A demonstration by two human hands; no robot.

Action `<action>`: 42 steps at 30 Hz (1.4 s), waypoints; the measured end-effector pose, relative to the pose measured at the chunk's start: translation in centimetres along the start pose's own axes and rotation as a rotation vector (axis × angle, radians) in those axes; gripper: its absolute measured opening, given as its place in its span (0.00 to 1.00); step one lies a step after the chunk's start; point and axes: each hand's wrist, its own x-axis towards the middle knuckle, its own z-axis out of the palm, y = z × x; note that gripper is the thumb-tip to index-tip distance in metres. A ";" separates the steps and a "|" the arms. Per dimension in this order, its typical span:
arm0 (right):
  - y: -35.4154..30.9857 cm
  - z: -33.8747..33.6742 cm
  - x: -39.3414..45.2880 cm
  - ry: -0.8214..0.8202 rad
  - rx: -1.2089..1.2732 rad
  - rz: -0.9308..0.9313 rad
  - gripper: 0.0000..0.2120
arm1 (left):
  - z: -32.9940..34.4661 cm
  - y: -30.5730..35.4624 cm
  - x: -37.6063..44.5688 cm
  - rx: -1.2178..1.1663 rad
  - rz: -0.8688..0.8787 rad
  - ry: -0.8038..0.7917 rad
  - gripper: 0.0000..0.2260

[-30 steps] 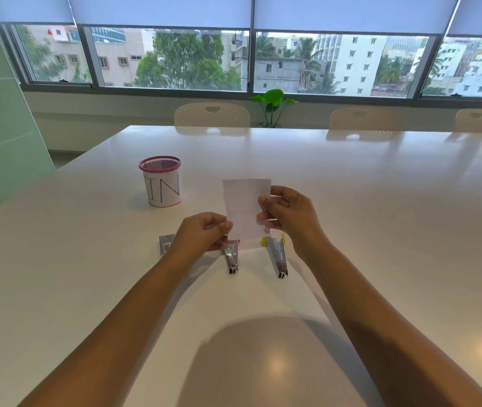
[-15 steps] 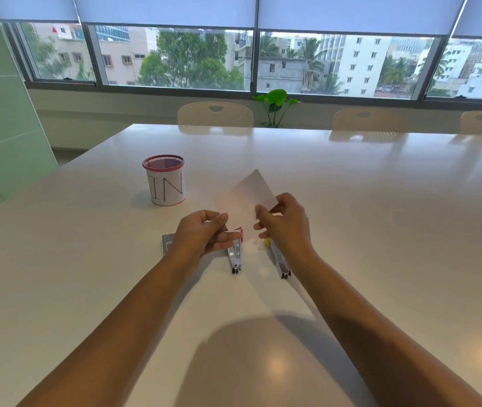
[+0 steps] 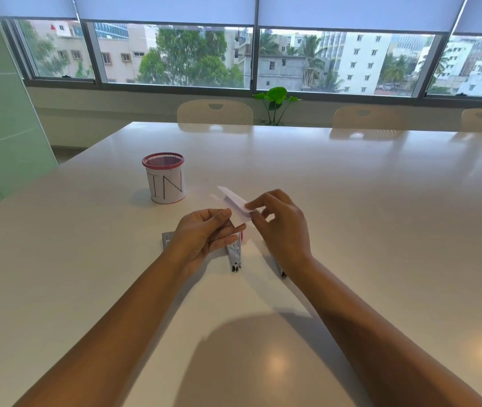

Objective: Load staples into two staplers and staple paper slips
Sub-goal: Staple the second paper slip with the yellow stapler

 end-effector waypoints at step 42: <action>-0.1 -0.2 1.0 -0.108 0.385 0.293 0.12 | -0.5 0.0 0.4 0.123 0.074 0.124 0.03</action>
